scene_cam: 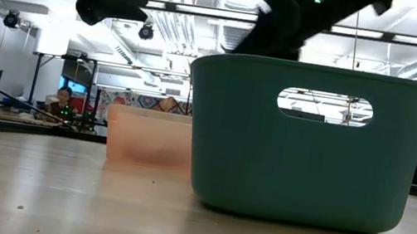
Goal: Sort candy
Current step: Put the brown chocolate bar into the white bin
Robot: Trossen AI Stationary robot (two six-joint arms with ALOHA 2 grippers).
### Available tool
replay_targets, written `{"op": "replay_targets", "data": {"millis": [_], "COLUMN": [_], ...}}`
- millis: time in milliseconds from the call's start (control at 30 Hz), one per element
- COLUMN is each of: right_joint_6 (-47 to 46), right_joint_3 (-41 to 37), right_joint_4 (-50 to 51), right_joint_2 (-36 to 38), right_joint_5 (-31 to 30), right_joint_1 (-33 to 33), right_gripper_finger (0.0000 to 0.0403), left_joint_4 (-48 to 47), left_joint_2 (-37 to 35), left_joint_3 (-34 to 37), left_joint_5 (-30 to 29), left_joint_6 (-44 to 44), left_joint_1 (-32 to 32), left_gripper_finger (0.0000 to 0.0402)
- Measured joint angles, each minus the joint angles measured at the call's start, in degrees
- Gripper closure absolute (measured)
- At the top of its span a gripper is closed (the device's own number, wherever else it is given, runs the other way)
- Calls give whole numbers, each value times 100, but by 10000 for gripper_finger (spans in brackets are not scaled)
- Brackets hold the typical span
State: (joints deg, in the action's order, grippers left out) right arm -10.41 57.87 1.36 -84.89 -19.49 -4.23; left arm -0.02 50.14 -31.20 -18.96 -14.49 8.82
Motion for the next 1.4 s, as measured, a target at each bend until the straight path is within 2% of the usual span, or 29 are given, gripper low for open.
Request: {"op": "replay_targets", "data": {"millis": [100, 200, 467, 567, 800, 1067, 1400], "right_joint_6": [-221, -317, -304, -309, -264, -289, -345], "right_joint_3": [-4, -81, -818, -1297, -2377, -2871, -2716], "right_joint_4": [1069, 1709, 1910, 1492, -762, -2620, -3033], "right_joint_2": [403, 692, 1076, 1070, 680, 34, -1067], "right_joint_5": [-1, -3, 42, 44, 110, 307, 259], "right_joint_1": [158, 349, 939, 1155, 1545, 1676, 1691], "right_gripper_finger": [278, 292, 328, 340, 361, 371, 371], "left_joint_4": [51, 131, 225, 225, 419, 441, 430], "left_joint_2": [84, 188, 383, 421, 519, 517, 513], "left_joint_3": [0, 0, -2, -2, -2, -2, -2], "left_joint_5": [0, 0, 2, 1, 0, -2, -2], "left_joint_6": [-1, -1, -40, -43, 5, 45, 47], "left_joint_1": [0, 0, 0, 0, 0, 0, 0], "left_gripper_finger": [240, 240, 240, 240, 240, 240, 240]}}
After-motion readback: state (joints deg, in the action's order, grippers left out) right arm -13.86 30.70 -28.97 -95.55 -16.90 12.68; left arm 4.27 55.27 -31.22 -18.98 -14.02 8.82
